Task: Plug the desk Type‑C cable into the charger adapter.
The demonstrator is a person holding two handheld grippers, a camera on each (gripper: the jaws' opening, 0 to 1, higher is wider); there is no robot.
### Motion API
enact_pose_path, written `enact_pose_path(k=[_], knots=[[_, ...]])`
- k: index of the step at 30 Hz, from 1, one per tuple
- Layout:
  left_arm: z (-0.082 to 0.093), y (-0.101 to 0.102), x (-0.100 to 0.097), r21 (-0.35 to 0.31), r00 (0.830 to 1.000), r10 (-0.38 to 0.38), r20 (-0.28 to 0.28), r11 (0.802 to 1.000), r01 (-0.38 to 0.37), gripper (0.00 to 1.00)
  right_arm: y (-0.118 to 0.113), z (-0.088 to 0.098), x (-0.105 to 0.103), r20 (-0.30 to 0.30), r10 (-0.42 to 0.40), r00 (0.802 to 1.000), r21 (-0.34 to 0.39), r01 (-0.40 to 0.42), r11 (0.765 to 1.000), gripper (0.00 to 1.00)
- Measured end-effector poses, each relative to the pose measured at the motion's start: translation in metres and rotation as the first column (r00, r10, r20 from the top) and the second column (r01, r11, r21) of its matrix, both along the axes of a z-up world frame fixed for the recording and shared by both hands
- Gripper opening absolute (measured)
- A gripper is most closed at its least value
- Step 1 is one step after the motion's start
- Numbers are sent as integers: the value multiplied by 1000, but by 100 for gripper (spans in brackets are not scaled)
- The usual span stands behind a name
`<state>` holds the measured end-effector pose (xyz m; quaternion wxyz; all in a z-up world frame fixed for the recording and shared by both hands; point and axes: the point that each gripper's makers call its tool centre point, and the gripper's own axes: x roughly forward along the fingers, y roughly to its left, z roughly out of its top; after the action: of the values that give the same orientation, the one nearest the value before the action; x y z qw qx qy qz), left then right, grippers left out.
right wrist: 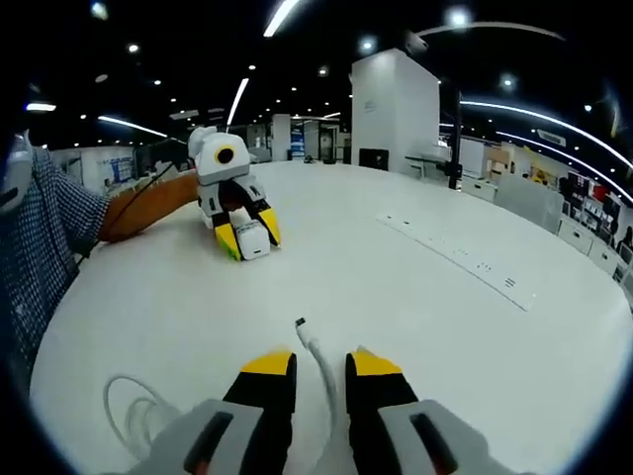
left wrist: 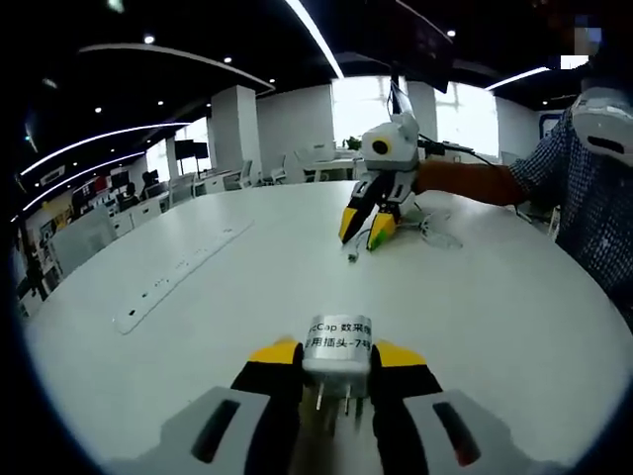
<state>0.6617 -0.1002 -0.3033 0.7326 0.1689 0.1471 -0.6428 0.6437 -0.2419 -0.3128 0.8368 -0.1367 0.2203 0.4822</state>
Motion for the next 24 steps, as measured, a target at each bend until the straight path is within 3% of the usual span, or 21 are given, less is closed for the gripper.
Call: enact_pose_path(k=[4, 12, 19, 24], knots=[[-1, -3, 6, -13, 1000, -21, -19, 1000, 20, 27, 0, 1, 3, -7, 6, 1000, -9, -6, 1000, 20], [-1, -12, -2, 19, 998, -58, -15, 998, 58, 27, 3, 1, 2, -8, 25, 1000, -48, -26, 998, 10], [-1, -22, -7, 18, 998, -67, -4, 998, 67, 27, 3, 0, 3, 2, 18, 1000, -49, -18, 999, 6], [-1, -26, -8, 17, 997, -72, -2, 997, 72, 27, 2, 1, 4, -10, 37, 999, -7, -38, 999, 5]])
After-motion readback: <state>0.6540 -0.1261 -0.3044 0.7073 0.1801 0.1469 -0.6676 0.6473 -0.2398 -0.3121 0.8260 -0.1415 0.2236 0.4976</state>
